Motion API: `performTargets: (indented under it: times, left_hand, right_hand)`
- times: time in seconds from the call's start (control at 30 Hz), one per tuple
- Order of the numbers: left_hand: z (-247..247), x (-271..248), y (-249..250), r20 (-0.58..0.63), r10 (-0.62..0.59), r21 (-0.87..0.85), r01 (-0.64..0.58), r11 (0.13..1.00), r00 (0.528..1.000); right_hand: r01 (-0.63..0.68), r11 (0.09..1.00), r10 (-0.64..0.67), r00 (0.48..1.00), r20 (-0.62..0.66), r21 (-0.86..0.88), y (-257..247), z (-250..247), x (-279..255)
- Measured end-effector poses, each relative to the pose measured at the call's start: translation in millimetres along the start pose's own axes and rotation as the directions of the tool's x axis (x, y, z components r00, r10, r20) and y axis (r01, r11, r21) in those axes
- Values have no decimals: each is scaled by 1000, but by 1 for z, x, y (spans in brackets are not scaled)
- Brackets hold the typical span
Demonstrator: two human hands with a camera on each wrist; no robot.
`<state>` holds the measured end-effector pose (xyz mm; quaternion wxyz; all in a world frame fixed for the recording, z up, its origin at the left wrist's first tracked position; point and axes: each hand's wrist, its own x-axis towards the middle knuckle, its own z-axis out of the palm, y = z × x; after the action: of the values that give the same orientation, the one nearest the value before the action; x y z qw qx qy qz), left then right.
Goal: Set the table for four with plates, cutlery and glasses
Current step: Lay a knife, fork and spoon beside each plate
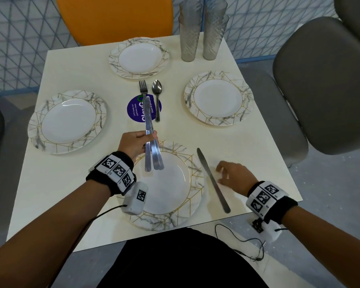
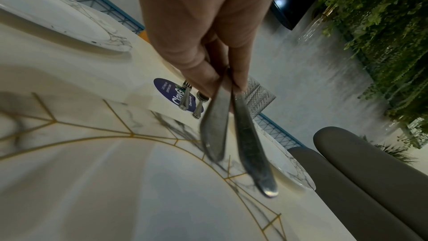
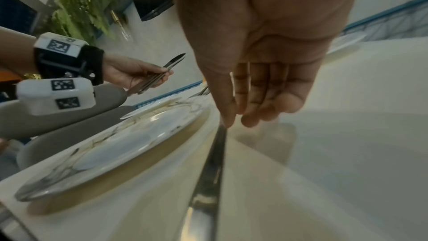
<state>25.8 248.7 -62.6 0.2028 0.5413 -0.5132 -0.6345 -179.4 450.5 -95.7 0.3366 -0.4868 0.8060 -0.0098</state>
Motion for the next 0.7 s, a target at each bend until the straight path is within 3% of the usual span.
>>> performTargets:
  times: [0.1,0.17,0.7]
  left_hand:
    - [2,0,1,1,-1,14,1,1000,1000]
    - [3,-1,1,8,-1,12,1,1000,1000]
    - [8,-4,3,40,-8,-29,10,1000,999]
  right_hand:
    - [195,950,-190,981,45,-243,8,-2,5]
    - [241,906,-231,970,70,-348,14,4,8]
    - [178,931,-183,983,13,-319,23,30,4]
